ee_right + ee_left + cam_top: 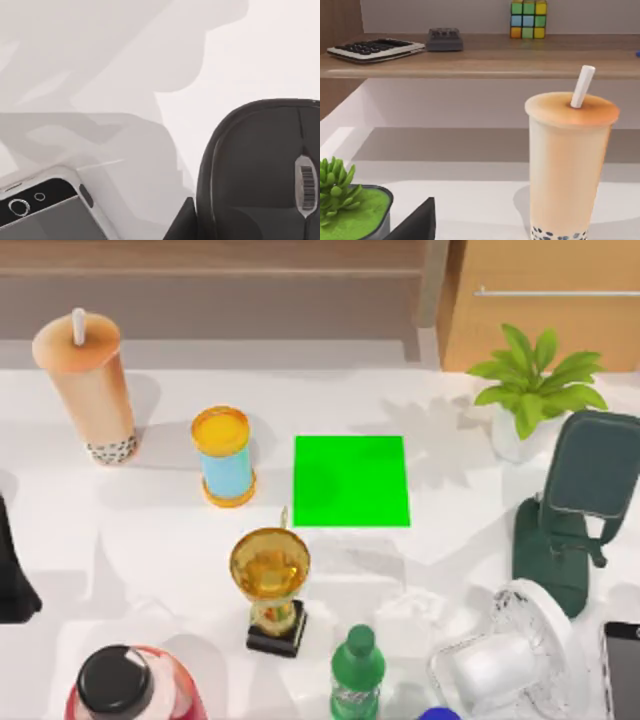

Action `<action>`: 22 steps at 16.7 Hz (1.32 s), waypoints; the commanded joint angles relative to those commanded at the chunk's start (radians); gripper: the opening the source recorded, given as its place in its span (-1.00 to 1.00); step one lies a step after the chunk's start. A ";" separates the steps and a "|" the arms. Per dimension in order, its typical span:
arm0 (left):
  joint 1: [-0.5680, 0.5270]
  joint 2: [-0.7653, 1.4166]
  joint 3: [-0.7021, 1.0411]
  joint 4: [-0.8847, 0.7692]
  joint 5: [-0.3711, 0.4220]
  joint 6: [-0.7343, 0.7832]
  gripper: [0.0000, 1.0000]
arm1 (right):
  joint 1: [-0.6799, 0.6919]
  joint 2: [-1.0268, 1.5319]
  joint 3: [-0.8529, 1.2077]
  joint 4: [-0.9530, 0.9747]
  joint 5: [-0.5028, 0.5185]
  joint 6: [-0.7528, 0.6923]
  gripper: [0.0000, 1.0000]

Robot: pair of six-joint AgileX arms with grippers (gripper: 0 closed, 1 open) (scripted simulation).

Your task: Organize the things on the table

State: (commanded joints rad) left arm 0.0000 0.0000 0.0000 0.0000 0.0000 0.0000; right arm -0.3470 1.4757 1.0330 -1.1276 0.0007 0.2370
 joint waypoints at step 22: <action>0.000 0.000 0.000 0.000 0.000 0.000 1.00 | 0.797 0.899 1.408 -0.454 0.018 0.350 -1.00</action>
State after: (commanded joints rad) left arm 0.0000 0.0000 0.0000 0.0000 0.0000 0.0000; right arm 0.4498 2.3748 2.4408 -1.5812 0.0188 0.5874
